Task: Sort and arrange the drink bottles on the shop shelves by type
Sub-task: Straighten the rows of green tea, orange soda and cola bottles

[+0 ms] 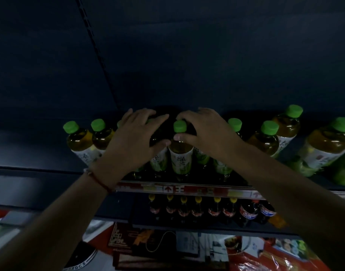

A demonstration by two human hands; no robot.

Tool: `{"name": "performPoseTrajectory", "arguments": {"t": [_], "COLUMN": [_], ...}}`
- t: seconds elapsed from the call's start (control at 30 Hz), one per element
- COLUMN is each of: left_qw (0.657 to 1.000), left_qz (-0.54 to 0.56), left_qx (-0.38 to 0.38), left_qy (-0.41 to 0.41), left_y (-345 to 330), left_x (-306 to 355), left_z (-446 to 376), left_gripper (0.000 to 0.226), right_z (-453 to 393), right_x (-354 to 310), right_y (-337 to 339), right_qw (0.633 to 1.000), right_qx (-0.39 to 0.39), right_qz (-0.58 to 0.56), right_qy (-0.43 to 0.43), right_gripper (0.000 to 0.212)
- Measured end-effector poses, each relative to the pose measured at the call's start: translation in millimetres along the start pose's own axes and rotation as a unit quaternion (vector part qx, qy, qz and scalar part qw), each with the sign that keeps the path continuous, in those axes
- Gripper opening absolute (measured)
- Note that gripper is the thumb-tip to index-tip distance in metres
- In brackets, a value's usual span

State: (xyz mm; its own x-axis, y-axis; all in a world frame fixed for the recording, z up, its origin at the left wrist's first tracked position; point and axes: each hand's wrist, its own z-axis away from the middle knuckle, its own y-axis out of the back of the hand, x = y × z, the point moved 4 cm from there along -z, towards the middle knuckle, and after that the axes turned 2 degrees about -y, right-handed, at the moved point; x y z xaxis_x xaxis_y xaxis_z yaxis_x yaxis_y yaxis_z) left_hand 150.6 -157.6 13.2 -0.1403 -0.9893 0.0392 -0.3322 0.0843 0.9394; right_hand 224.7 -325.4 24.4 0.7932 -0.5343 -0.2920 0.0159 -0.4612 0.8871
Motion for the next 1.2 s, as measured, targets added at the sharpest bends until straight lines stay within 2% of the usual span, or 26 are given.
{"name": "performPoseTrajectory", "arguments": {"t": [0.1,0.17,0.2,0.27,0.33,0.53,0.73,0.9,1.07,1.2], "left_qw": [0.998,0.999,0.999,0.997,0.995,0.997,0.995,0.996,0.997,0.997], "left_qz": [-0.012,-0.008,-0.006,-0.015,-0.021,-0.011,-0.023,-0.028,-0.029,-0.028], "left_qx": [0.027,0.011,-0.006,-0.048,-0.063,-0.010,0.027,0.020,0.002,-0.012], "left_qy": [-0.047,-0.049,-0.050,-0.062,-0.073,-0.082,-0.092,-0.085,-0.075,-0.067], "left_y": [-3.3,-2.1,-2.2,-7.2,-13.3,-19.8,-20.3,-19.4,-18.1,-18.2], "left_x": [17.4,24.5,26.6,30.5,34.3,35.2,33.8,35.0,34.5,36.6], "left_z": [-3.7,-7.2,-10.7,-18.3,-23.3,-21.1,-21.1,-19.8,-19.2,-19.4], "left_gripper": [0.080,0.089,0.094,0.101,0.100,0.087,0.084,0.086,0.087,0.088], "right_z": [14.6,30.8,38.0,48.8,53.5,57.6,30.7,9.6,16.7,22.6], "right_x": [3.4,12.1,14.9,20.9,26.1,28.9,9.5,17.3,19.3,25.3], "right_y": [23.6,43.6,50.1,51.3,46.1,42.0,35.0,26.5,42.9,40.4], "right_qw": [0.999,0.992,0.984,0.967,0.956,0.948,0.969,0.965,0.971,0.981], "right_qx": [0.009,0.037,0.014,-0.066,-0.106,-0.062,-0.027,-0.123,-0.182,-0.171], "right_qz": [-0.010,0.090,0.142,0.178,0.198,0.213,0.187,0.130,0.088,0.043], "right_qy": [-0.039,-0.082,-0.110,-0.170,-0.190,-0.229,-0.159,-0.190,-0.127,-0.087], "right_gripper": [0.065,0.070,0.076,0.084,0.081,0.076,0.085,0.048,0.042,0.036]}}
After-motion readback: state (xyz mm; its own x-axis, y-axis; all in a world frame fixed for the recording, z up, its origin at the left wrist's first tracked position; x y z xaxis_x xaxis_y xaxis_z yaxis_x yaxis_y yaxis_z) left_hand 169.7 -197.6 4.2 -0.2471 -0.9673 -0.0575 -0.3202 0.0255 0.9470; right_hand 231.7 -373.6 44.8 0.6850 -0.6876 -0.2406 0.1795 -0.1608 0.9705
